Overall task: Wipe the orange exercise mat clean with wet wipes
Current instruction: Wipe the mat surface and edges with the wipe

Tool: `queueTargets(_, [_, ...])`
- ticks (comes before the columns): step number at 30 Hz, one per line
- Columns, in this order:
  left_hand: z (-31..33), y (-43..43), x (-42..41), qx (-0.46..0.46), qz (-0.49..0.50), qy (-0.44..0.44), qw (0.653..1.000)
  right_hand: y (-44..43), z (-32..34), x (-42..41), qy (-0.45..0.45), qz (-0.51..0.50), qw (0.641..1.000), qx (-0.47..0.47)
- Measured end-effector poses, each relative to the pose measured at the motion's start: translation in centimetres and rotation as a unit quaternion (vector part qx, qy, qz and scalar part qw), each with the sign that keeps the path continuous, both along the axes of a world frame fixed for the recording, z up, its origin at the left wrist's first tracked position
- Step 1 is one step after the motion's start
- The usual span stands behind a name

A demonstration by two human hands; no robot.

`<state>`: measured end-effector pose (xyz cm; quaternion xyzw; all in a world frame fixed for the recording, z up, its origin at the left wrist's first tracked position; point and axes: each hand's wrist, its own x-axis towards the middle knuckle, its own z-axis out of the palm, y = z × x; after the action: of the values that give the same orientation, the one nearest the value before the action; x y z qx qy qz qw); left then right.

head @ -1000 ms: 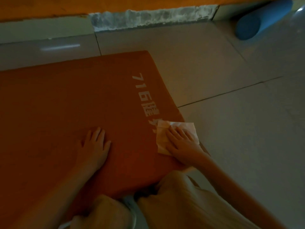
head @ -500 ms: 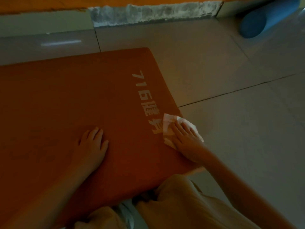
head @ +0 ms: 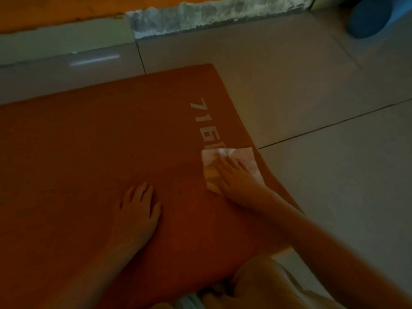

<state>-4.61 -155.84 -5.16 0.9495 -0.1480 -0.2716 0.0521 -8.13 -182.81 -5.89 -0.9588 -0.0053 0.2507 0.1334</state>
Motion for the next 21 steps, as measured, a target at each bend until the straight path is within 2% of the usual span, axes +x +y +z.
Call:
queueTargets(3, [-0.1,0.1,1.0,-0.03,-0.002,-0.013,0.999,0.6,1.3,-1.5,0.024,0.08,0.996,0.016])
queueTargets(6, [-0.7,-0.1,2.5,-0.042,0.0,-0.002,0.999,-0.6,2.3,-1.7,0.059,0.095,0.994,0.012])
queueTargets(12, [-1.0,-0.7,3.5,-0.013,0.006,0.009,1.0,-3.2,-0.3,2.7,0.032,0.03,0.997,-0.063])
queueTargets(16, [-1.0,-0.6,3.4,-0.014,0.007,0.002,1.0,-1.9,-1.7,4.7,0.008,-0.015,0.998,-0.055])
queueTargets(21, [-1.3,-0.9,3.5,-0.014,0.017,-0.012,1.0,-3.2,-2.5,4.5,0.004,0.115,0.993,-0.018])
